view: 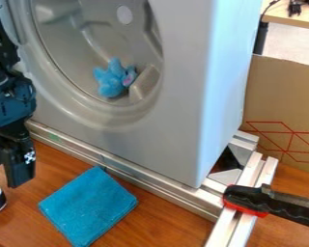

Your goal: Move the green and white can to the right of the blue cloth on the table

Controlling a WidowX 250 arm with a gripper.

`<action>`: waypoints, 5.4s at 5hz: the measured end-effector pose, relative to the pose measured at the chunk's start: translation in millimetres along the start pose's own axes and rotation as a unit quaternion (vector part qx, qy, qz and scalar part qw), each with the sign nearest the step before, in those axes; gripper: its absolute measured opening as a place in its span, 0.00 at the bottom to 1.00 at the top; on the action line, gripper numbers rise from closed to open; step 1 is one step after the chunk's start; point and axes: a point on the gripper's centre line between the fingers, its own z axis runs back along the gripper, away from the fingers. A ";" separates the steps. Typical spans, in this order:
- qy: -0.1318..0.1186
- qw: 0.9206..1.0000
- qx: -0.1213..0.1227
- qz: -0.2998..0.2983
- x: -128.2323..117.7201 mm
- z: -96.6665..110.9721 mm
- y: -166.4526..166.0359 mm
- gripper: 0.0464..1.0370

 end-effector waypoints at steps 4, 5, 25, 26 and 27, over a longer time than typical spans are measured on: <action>0.065 0.997 0.023 -0.040 2.6 -20.1 -71.9 0.96; 0.129 0.990 0.029 -0.040 -13.5 -39.0 -77.3 0.96; 0.039 0.997 -0.073 -0.004 62.6 -52.2 -91.6 0.96; 0.046 0.998 -0.038 -0.028 31.4 -39.3 -84.3 0.96; 0.058 0.997 -0.014 -0.056 5.8 -34.1 -73.7 0.96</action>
